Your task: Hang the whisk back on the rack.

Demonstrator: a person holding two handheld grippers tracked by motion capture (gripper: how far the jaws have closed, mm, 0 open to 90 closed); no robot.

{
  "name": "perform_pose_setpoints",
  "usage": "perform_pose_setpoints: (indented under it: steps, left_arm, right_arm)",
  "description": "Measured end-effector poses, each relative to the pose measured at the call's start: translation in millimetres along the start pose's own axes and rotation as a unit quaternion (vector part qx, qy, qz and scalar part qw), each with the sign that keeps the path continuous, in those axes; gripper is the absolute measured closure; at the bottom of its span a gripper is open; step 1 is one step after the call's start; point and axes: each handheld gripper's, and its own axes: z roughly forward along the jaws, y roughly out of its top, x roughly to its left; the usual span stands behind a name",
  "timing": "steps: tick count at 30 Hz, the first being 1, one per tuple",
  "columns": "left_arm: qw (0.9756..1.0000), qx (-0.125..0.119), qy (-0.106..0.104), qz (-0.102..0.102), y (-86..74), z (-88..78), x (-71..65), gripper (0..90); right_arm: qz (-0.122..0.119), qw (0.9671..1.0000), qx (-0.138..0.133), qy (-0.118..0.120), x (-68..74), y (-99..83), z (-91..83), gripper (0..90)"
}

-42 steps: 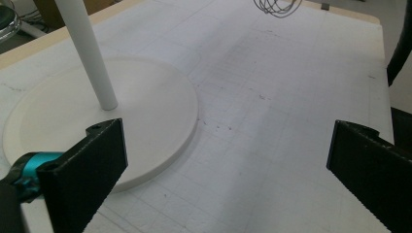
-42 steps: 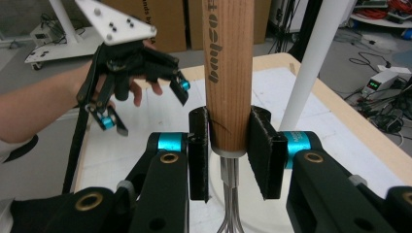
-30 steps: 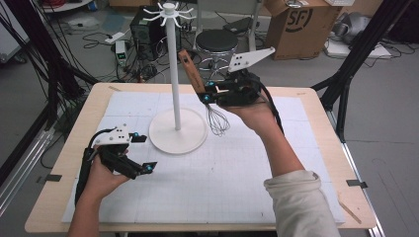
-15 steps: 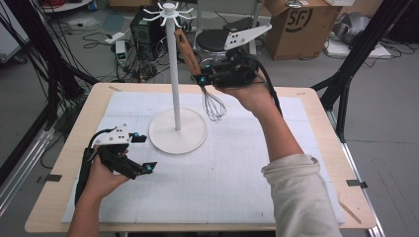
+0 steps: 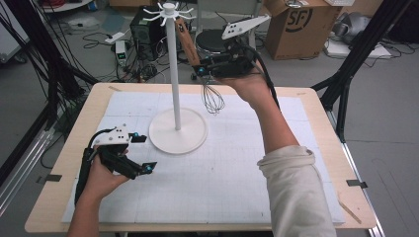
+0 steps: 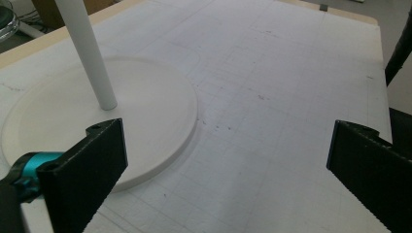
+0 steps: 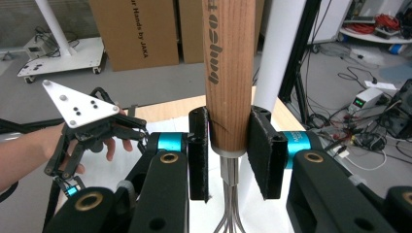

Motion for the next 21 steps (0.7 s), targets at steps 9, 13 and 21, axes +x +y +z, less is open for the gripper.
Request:
perform_pose_setpoints:
  steps: [9, 13, 21]
  left_arm:
    - [1.0, -0.001, 0.0, -0.003, -0.7, -0.1, 0.5, 1.6]
    - [1.0, 0.001, 0.0, -0.002, -0.9, -0.1, 0.9, 1.6]
    - [1.0, 0.0, 0.001, 0.0, -0.6, -0.6, 0.5, 1.6]
  right_arm:
    - [0.013, 0.9999, 0.003, 0.003, -6.2, -3.1, 5.5, 71.5]
    - [0.021, 0.9998, 0.002, 0.003, -8.1, -4.4, 8.1, 71.5]
    - [0.032, 0.9995, -0.002, 0.009, -11.2, -6.2, 18.5, 71.3]
